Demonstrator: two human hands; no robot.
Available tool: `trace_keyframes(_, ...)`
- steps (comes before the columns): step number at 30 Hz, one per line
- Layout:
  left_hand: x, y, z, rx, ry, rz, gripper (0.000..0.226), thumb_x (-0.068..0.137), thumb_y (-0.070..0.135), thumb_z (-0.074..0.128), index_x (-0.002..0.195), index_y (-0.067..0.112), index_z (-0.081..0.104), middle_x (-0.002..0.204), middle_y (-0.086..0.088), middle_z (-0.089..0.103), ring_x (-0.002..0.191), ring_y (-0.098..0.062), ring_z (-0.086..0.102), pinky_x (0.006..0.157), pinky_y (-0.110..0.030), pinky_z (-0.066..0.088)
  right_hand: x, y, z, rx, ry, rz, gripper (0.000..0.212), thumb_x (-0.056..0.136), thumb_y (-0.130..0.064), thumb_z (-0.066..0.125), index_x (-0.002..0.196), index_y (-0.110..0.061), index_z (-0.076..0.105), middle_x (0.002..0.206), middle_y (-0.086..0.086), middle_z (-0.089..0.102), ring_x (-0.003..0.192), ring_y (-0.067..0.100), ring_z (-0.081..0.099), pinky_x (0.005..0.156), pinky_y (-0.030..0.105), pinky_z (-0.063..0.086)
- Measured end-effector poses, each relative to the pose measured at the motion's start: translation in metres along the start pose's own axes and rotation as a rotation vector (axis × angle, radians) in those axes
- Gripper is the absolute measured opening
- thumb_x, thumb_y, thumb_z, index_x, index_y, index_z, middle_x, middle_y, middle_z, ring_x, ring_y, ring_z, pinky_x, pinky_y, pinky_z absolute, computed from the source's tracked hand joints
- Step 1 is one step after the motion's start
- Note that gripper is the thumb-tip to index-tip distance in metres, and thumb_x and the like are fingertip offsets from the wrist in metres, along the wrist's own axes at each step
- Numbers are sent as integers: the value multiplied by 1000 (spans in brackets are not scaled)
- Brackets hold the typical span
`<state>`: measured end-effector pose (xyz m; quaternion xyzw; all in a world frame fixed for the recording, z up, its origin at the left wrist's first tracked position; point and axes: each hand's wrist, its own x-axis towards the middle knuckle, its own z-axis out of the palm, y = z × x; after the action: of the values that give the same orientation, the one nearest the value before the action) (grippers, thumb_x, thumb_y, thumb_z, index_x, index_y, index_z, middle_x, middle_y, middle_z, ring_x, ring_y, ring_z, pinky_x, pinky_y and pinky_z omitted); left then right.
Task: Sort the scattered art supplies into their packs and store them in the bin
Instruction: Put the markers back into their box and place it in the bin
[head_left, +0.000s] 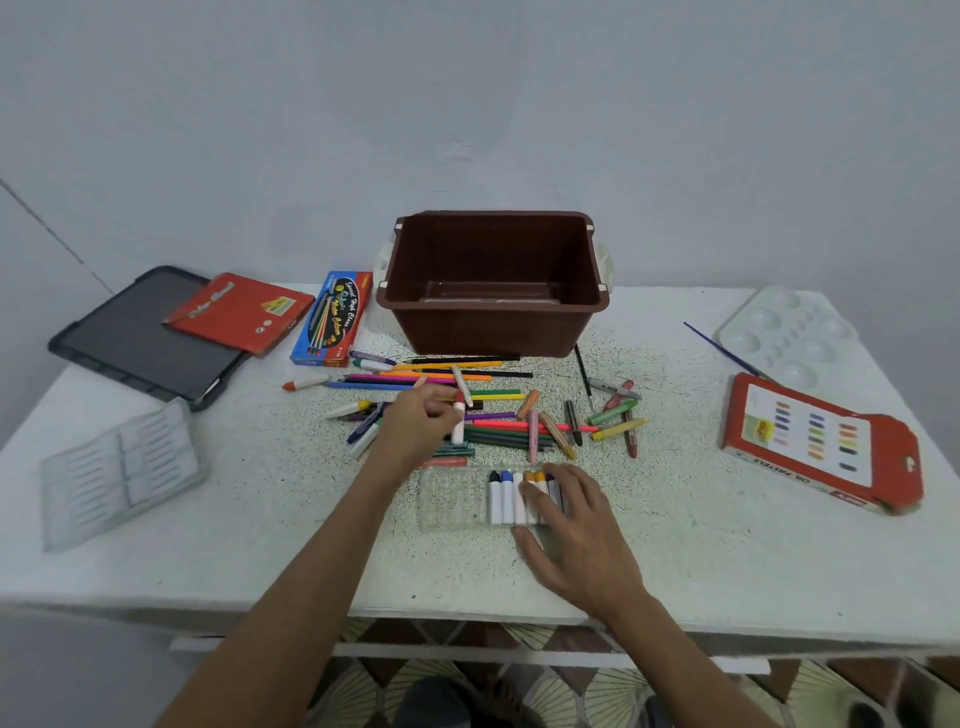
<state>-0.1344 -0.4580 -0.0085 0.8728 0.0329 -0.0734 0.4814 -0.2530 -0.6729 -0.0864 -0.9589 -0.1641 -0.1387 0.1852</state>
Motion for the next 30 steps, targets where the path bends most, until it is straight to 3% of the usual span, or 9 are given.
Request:
trace_keyframes(3, -23, -10, 7, -11, -127, 6, 24, 90, 12, 69, 114, 11, 65, 96, 2, 70, 82, -3, 65, 62, -13, 51, 0, 0, 0, -4, 3, -3, 45, 93, -44, 57, 128, -15, 60, 134, 13, 51, 130, 31, 42, 105, 44, 41)
trace_keyframes(6, -36, -19, 13, 37, -188, 31, 28, 88, 17, 72, 114, 19, 63, 96, 6, 70, 85, 0, 62, 75, -16, 50, 1, -1, -1, -11, -1, 4, 45, 93, -44, 57, 128, -15, 60, 134, 14, 51, 130, 31, 42, 104, 44, 42)
trace_keyframes(9, -45, -24, 18, 52, -206, 40, 29, 89, 18, 71, 116, 23, 61, 95, 9, 66, 83, 1, 61, 68, -9, 42, 1, -3, -2, -16, -2, 8, 45, 93, -43, 57, 128, -15, 60, 134, 14, 51, 129, 31, 42, 103, 44, 42)
trace_keyframes(13, -52, -30, 22, 128, -187, 85, 34, 90, 19, 71, 123, 21, 64, 97, 10, 66, 80, 9, 57, 63, -2, 44, 1, -2, -2, -19, -5, 8, 45, 92, -43, 57, 128, -15, 59, 135, 13, 50, 130, 30, 41, 103, 44, 43)
trace_keyframes(16, -54, -34, 24, 325, -201, 214, 41, 94, 25, 65, 133, 20, 59, 114, 4, 66, 85, -1, 58, 82, -16, 50, 1, -3, -1, -13, -8, 13, 45, 93, -42, 57, 128, -15, 59, 135, 13, 50, 131, 31, 41, 103, 45, 43)
trace_keyframes(20, -60, -44, 31, 496, -167, 323, 45, 101, 32, 50, 144, 19, 48, 136, 1, 53, 119, -15, 51, 99, -30, 42, 1, -4, 0, -10, 1, 10, 44, 93, -42, 58, 128, -15, 60, 134, 13, 51, 130, 31, 42, 103, 44, 43)
trace_keyframes(26, -66, -57, 37, 504, -98, 433, 62, 96, 50, 28, 138, 14, 55, 121, -1, 58, 115, -17, 52, 93, -34, 49, 2, -2, -1, -20, 8, 4, 45, 92, -42, 58, 127, -15, 60, 133, 13, 51, 128, 30, 43, 104, 42, 42)
trace_keyframes(30, -66, -64, 38, 473, -59, 468, 58, 96, 47, 32, 134, 14, 61, 118, 1, 60, 115, -14, 52, 92, -29, 47, 1, -2, -1, -24, 3, 2, 45, 92, -43, 59, 127, -15, 60, 133, 13, 51, 129, 31, 44, 103, 44, 43)
